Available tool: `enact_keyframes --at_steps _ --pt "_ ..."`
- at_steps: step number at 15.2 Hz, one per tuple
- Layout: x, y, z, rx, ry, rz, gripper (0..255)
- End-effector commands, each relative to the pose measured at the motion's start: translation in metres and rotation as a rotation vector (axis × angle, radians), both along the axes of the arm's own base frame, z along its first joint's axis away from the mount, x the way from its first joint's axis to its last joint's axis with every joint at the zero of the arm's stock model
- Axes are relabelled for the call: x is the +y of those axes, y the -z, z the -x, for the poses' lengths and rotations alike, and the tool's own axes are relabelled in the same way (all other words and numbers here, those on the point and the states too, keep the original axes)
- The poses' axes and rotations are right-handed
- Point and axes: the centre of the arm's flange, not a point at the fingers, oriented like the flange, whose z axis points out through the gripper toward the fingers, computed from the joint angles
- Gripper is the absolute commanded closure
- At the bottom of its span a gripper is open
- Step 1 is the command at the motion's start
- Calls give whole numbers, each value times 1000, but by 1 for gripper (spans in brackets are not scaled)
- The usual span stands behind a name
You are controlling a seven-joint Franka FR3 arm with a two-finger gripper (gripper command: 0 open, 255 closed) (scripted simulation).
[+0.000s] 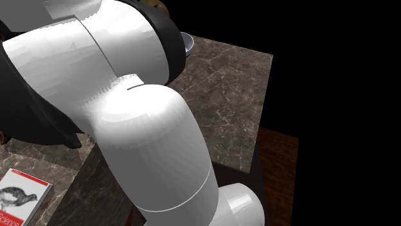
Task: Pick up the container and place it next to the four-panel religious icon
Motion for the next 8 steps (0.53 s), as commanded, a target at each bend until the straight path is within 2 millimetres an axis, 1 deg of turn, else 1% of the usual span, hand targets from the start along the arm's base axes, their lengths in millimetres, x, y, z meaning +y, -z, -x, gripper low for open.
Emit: enact_keyframes --at_steps 1,8 --pt "1 11 0 -1 0 -1 255" --pt "1 48 0 -1 0 -1 255"
